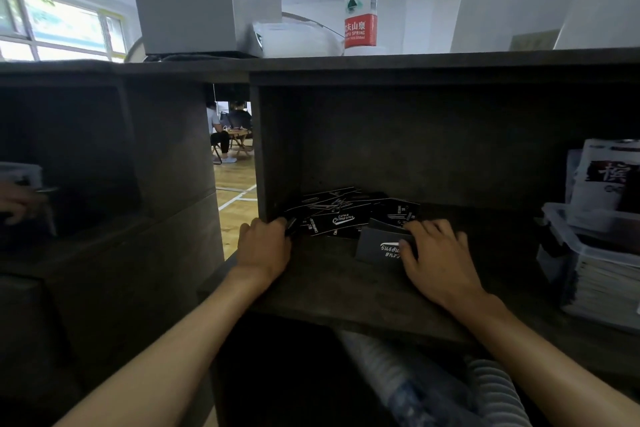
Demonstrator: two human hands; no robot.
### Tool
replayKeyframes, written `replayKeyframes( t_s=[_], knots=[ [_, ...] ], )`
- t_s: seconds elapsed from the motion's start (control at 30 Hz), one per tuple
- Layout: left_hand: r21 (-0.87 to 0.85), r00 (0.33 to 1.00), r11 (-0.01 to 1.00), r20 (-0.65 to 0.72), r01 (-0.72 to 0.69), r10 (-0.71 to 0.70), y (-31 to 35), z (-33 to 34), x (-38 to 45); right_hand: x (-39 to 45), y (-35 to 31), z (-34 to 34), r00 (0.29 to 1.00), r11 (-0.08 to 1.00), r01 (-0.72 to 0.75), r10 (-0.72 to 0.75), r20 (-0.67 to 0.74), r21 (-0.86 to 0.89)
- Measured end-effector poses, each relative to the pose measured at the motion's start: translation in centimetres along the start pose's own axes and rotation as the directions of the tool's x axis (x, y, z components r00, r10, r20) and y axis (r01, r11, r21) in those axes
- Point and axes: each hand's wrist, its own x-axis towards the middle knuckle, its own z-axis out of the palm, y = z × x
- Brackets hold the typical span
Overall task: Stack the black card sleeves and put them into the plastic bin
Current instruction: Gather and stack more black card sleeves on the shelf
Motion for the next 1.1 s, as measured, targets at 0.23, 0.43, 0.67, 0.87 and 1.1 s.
replayKeyframes(
  t_s=[0.23, 0.43, 0.67, 0.87, 1.1],
  knots=[
    [-0.185, 0.984, 0.971, -0.127, -0.150, 0.128, -0.3, -3.9, -2.4, 0.0, -0.2, -0.1, 1.000, 1.000, -0.002, 0.002, 0.004, 0.023],
    [-0.832, 0.957, 0.541, 0.043, -0.124, 0.286, 1.0, -3.6, -1.2, -0.2, -0.1, -0.3, 1.000, 0.999, -0.005, 0.005, 0.010, 0.038],
    [-0.848, 0.939, 0.529, 0.151, -0.037, 0.308, 3.9, -1.2, -0.4, 0.0, -0.1, 0.1, 1.000, 0.999, -0.001, 0.001, -0.001, 0.044],
    [-0.724, 0.976, 0.672, -0.010, -0.158, 0.219, 7.1, 0.7, -0.6, 0.2, 0.1, 0.4, 1.000, 0.998, 0.002, 0.000, -0.016, 0.066],
    [-0.525, 0.989, 0.845, -0.146, -0.107, 0.034, 9.7, 1.2, -1.9, 0.2, 0.2, 0.5, 0.999, 0.999, 0.025, -0.023, -0.032, 0.043]
  ],
)
